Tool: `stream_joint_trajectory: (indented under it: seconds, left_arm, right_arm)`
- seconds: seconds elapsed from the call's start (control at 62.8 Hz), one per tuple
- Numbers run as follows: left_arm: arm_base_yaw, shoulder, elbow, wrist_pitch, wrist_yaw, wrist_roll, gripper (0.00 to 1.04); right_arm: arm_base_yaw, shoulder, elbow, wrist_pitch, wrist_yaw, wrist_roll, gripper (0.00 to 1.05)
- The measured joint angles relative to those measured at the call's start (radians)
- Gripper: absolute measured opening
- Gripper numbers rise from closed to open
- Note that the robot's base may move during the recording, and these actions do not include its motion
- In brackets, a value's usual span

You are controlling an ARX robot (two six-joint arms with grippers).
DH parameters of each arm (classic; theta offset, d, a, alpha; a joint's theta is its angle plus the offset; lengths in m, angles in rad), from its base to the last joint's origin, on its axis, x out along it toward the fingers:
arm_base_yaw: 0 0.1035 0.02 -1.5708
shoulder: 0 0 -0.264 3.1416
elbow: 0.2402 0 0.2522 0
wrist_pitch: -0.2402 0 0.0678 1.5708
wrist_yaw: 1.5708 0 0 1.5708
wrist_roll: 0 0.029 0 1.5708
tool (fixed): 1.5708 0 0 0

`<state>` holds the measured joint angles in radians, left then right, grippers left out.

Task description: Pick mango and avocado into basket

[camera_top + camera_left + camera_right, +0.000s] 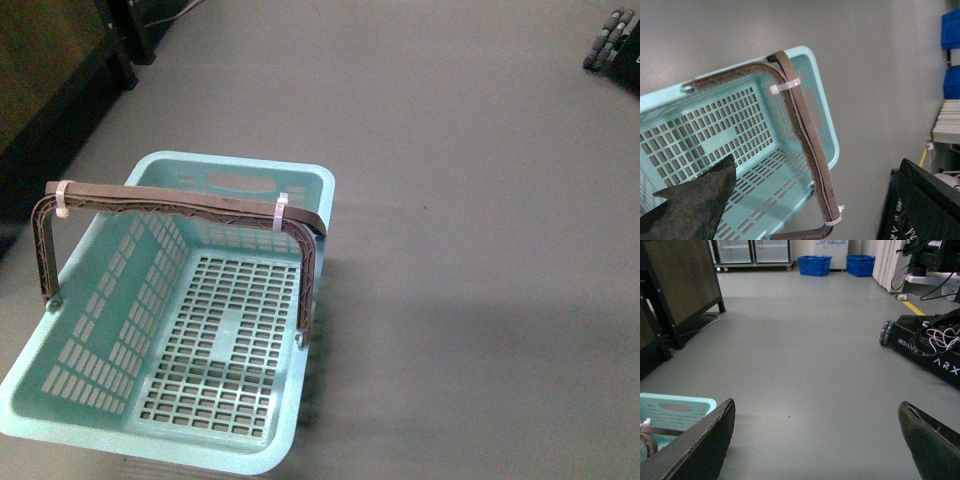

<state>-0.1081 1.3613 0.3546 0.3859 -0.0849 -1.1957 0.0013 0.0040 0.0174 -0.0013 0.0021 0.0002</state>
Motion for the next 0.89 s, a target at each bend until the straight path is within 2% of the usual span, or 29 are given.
stream_joint_trajectory:
  seconds: [0.159, 0.319, 0.573, 0.892]
  left_arm:
    - [-0.115, 0.298, 0.128, 0.054, -0.033, -0.08, 0.96]
    - [-0.179, 0.507, 0.246, 0.078, -0.053, -0.156, 0.96]
    - [-0.192, 0.687, 0.426, 0.08, -0.07, -0.205, 0.96]
    - [-0.172, 0.821, 0.554, 0.088, -0.074, -0.229, 0.96]
  right_arm:
    - [0.0, 0.0, 0.0, 0.0, 0.0, 0.0, 0.96]
    - [0.0, 0.0, 0.0, 0.0, 0.0, 0.0, 0.96]
    - [0.0, 0.0, 0.0, 0.0, 0.0, 0.0, 0.96]
    - [0.0, 0.0, 0.0, 0.0, 0.0, 0.0, 0.96]
